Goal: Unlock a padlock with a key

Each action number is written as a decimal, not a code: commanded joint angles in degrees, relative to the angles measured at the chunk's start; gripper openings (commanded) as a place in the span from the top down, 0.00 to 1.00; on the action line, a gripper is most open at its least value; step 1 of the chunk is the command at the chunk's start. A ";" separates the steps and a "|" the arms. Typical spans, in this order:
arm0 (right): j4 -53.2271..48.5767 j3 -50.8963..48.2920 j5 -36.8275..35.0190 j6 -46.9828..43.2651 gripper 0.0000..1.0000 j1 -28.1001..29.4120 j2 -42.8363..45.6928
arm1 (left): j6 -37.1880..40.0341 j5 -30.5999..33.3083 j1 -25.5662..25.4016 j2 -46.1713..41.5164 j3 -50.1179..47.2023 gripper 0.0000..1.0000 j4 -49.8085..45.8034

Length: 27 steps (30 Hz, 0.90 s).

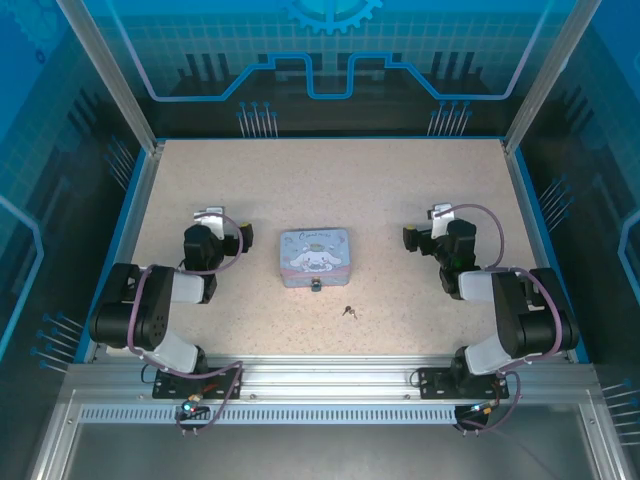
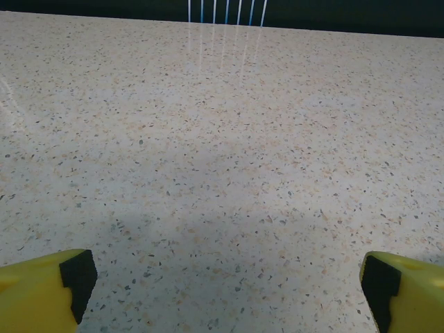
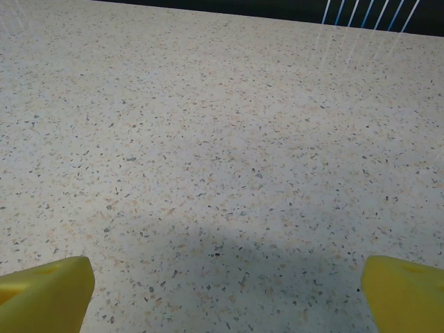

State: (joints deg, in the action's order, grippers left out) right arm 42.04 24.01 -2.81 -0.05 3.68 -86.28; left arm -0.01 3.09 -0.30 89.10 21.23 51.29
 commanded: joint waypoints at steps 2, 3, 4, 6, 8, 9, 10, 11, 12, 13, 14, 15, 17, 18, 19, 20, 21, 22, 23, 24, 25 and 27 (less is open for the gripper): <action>0.67 1.03 0.52 -0.48 0.00 -0.55 0.09 | 0.01 -1.51 0.73 -0.33 1.16 0.01 0.13; 0.67 1.03 0.52 -0.47 0.00 -0.61 0.07 | 0.01 -1.56 0.73 -0.33 1.13 0.01 0.13; 0.67 1.03 0.53 -0.49 0.00 -0.51 0.08 | 0.01 -1.51 0.73 -0.37 1.16 0.01 0.13; 0.67 0.98 0.53 -0.53 0.00 -0.52 0.08 | 0.01 -1.52 0.78 -0.33 1.17 0.01 0.13; 0.67 1.01 0.50 -0.52 0.00 -0.46 0.11 | 0.01 -1.50 0.74 -0.33 1.14 0.01 0.13; 0.67 0.97 0.49 -0.50 0.00 -0.48 0.11 | 0.01 -1.58 0.76 -0.32 1.18 0.01 0.13; 0.67 1.00 0.48 -0.52 0.00 -0.48 0.15 | 0.01 -1.54 0.73 -0.32 1.14 0.01 0.13; 0.67 1.01 0.47 -0.52 0.00 -0.45 0.09 | 0.01 -1.54 0.74 -0.32 1.12 0.01 0.15; 0.67 0.95 0.46 -0.49 0.00 -0.44 0.13 | 0.01 -1.51 0.74 -0.32 1.17 0.01 0.13; 0.67 0.98 0.52 -0.48 0.00 -0.50 0.09 | 0.01 -1.56 0.73 -0.28 1.10 0.01 0.11; 0.67 1.01 0.45 -0.49 0.00 -0.48 0.13 | 0.01 -1.53 0.73 -0.33 1.14 0.01 0.05; 0.65 0.95 0.51 -0.50 0.00 -0.48 0.06 | 0.01 -1.51 0.73 -0.27 1.16 0.01 0.05; 0.67 0.99 0.53 -0.47 0.00 -0.53 0.13 | 0.01 -1.52 0.74 -0.33 1.24 0.01 -0.10; 0.67 1.03 0.54 -0.48 0.00 -0.55 0.06 | 0.00 -1.53 0.73 -0.32 1.25 0.01 -0.13; 0.60 0.97 0.53 -0.48 0.00 -0.57 0.06 | 0.01 -1.56 0.75 -0.33 1.27 0.01 -0.06; 0.48 0.99 0.74 -0.47 0.00 -0.68 0.06 | 0.01 -1.51 0.73 -0.29 1.20 0.01 -0.07; 0.50 1.14 0.93 -0.38 0.00 -0.74 0.06 | 0.01 -1.55 0.73 -0.33 1.19 0.01 0.03; 0.50 1.13 1.19 -0.33 0.00 -0.92 0.11 | -0.02 -1.62 0.76 -0.33 1.26 0.01 0.03; 0.50 1.04 1.48 -0.21 0.00 -0.98 0.14 | -0.08 -1.61 0.84 -0.33 1.27 0.01 0.04; 0.57 1.00 1.62 -0.18 0.00 -1.05 0.14 | -0.12 -1.76 0.89 -0.33 1.18 0.01 -0.01; 0.59 1.08 1.94 -0.12 0.00 -1.30 0.15 | -0.25 -2.07 0.99 -0.26 1.25 0.01 0.03; 0.59 1.01 2.75 0.09 0.00 -1.71 0.15 | -0.27 -2.04 1.05 -0.29 1.34 0.01 -0.15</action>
State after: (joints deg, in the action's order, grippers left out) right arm 42.04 24.01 -1.87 -0.05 3.16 -86.28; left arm -0.03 2.85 -0.10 89.10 21.26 51.29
